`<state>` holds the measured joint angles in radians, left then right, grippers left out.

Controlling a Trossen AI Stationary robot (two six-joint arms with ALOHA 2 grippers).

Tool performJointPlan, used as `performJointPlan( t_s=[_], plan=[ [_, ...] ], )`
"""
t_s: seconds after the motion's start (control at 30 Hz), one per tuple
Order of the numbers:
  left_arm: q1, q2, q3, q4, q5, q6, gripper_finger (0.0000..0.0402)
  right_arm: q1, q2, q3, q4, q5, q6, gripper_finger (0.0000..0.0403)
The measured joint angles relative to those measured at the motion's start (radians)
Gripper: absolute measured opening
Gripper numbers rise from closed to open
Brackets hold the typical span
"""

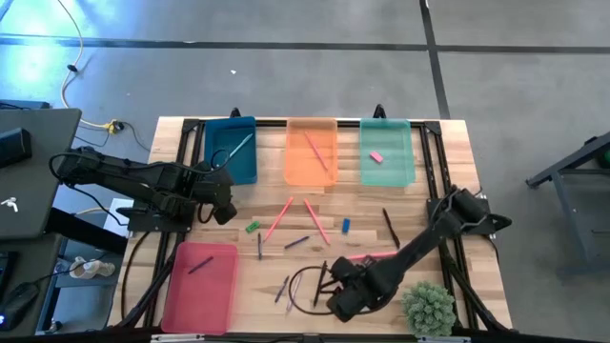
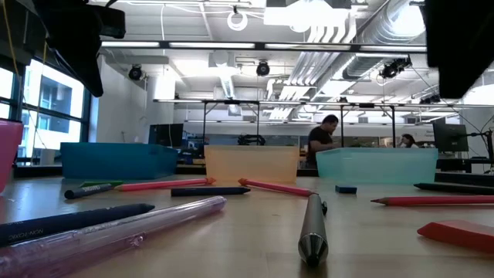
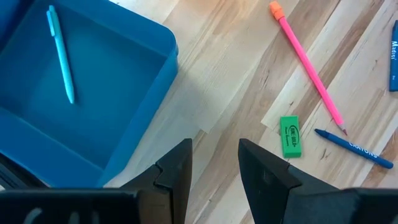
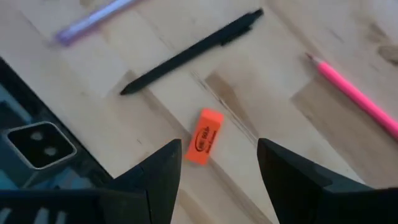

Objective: Sort crayons/erasers/pens/pencils in bins
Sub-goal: Put the orange eraser into the green bin

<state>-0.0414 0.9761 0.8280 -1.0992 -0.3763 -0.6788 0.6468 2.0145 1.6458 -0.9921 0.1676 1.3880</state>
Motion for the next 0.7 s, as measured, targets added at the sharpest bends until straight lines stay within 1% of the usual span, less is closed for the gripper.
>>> performJointPlan(
  t_s=[0.27, 0.7],
  plan=[
    [0.000, 0.000, 0.000, 0.000, 0.000, 0.000, 0.0117, -0.002, 0.086, 0.028, 0.008, -0.016, 0.035, 0.0203],
    [0.000, 0.000, 0.000, 0.001, 0.000, 0.001, 0.0117, 0.006, 0.132, 0.027, 0.078, -0.050, 0.090, 0.0203]
  ],
)
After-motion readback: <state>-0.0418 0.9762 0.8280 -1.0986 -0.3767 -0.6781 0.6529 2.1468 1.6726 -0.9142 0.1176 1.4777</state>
